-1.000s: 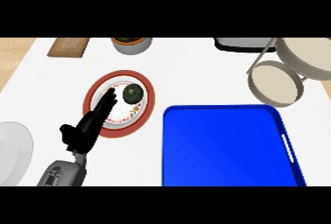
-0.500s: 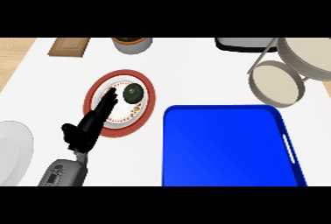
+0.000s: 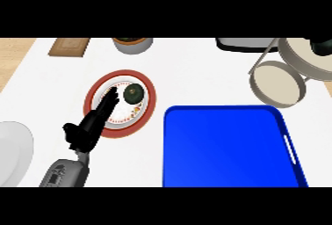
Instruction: Pick the eggplant from the tray and place it in the tiered basket
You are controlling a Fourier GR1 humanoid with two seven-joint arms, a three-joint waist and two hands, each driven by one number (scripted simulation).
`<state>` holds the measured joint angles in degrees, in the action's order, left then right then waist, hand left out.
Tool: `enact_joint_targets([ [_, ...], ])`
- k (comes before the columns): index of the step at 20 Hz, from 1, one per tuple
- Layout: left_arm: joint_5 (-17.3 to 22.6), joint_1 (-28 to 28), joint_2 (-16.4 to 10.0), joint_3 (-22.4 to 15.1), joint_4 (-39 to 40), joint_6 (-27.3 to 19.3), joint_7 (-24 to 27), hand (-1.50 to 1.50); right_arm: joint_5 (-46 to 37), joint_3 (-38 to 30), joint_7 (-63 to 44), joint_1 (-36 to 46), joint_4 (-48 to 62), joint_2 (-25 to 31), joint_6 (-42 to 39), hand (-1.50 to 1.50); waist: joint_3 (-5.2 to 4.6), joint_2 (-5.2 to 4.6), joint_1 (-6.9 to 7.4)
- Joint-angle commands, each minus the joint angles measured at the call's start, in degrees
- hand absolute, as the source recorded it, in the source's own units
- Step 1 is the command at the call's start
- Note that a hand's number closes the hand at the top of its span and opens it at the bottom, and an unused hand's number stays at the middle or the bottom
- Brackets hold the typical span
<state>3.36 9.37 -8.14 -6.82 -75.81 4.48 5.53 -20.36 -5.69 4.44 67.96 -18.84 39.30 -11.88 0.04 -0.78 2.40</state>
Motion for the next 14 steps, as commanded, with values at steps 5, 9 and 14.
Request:
enact_joint_targets([
  [5,-0.94,0.44,1.41,-0.57,-0.36,-0.71,-1.09,0.0,2.71,-3.75,-4.2,4.31,6.43,-2.48,-4.4,1.5,0.0,0.0,-0.17],
  [9,-1.38,0.56,1.49,0.15,2.32,-1.06,0.94,0.0,8.04,-8.75,-16.17,6.74,10.96,-2.36,-8.56,-1.5,-0.07,0.09,-0.94],
  [14,0.13,2.2,-1.02,2.95,2.22,0.64,-0.57,0.0,12.53,-13.34,-17.75,7.11,10.51,-1.97,-7.53,-1.5,-0.02,0.02,-0.76],
])
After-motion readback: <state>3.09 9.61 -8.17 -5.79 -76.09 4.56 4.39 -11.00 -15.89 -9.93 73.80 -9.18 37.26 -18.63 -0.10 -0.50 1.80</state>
